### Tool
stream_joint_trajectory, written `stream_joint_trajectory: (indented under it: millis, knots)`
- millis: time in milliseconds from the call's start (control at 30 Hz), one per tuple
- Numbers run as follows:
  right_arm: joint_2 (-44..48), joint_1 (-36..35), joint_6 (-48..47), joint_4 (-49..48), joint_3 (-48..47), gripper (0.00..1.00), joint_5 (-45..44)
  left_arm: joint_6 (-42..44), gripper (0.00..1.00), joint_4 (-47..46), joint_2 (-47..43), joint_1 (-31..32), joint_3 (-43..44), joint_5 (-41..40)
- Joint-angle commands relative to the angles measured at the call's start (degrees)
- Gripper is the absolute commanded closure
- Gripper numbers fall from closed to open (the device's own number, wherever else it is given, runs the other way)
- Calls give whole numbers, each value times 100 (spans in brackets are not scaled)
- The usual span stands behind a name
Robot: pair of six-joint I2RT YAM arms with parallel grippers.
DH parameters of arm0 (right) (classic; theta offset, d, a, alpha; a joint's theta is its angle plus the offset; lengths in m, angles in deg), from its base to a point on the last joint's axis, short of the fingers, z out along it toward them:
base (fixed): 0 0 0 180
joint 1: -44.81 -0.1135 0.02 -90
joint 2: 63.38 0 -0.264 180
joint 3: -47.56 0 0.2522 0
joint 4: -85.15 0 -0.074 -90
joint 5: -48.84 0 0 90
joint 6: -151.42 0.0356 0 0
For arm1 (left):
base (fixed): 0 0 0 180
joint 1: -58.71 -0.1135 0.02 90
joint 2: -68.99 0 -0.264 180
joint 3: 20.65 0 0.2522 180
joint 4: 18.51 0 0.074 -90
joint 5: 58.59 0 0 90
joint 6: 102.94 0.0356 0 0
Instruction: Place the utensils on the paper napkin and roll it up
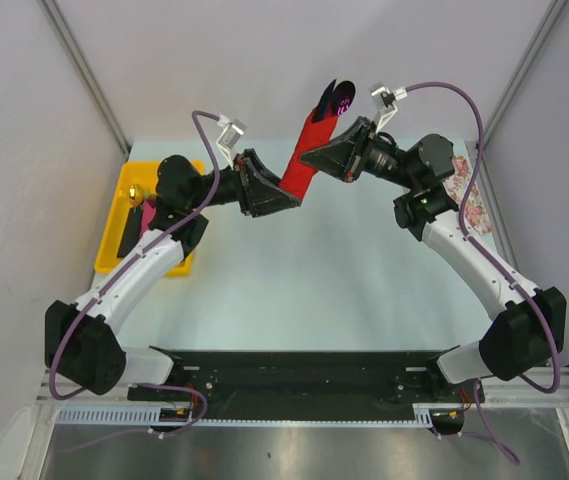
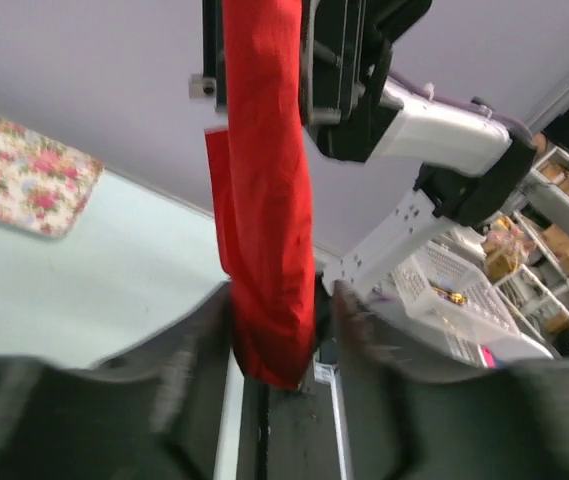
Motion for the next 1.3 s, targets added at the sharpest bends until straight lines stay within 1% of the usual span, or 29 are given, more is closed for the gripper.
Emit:
stream_joint_trajectory:
  millis: [0, 33, 67, 100, 167, 267, 300, 600, 833, 1000, 1033, 1100, 1133, 1200, 1233, 1267]
  knots:
    - [103, -1, 0, -413, -245, 100, -261, 839, 39, 854, -520, -73, 102, -60]
    - [120, -1, 9, -413, -219, 100, -235, 1235, 36, 1685, -608, -100, 190, -244]
    - [129, -1, 26, -404, -193, 100, -226, 1865, 35, 1954, -704, -118, 321, -551]
    - [138, -10, 35, -430, -158, 100, -217, 2098, 32, 2113, -853, -135, 358, -650]
    - [147, -27, 70, -457, -131, 100, -191, 2450, 31, 2334, -960, -136, 436, -826]
    - [156, -36, 88, -474, -87, 100, -156, 2662, 31, 2659, -934, -127, 595, -949]
    - [173, -54, 97, -492, -61, 100, -147, 2663, 31, 2643, -925, -136, 604, -967]
    - [182, -177, 211, -615, 19, 100, -68, 1846, 29, 1905, -653, -30, 736, -835]
    - [173, -282, 290, -667, 45, 100, 29, 1204, 36, 1404, -424, 242, 640, -686]
    - [147, -300, 316, -676, 54, 100, 117, 607, 41, 727, -389, 277, 341, -730]
    - [129, -309, 325, -694, 45, 100, 134, 606, 49, 665, -380, 330, 332, -712]
    - [121, -300, 325, -685, 45, 100, 152, 658, 60, 674, -363, 365, 297, -695]
    - [120, -309, 308, -694, 45, 100, 152, 685, 71, 674, -354, 418, 288, -677]
    - [103, -300, 282, -676, 27, 100, 152, 894, 79, 945, -319, 444, 288, -616]
    - [94, -309, 203, -633, 10, 100, 161, 922, 90, 1103, -319, 444, 270, -572]
    - [77, -309, 150, -580, 1, 100, 161, 948, 96, 1148, -310, 444, 253, -554]
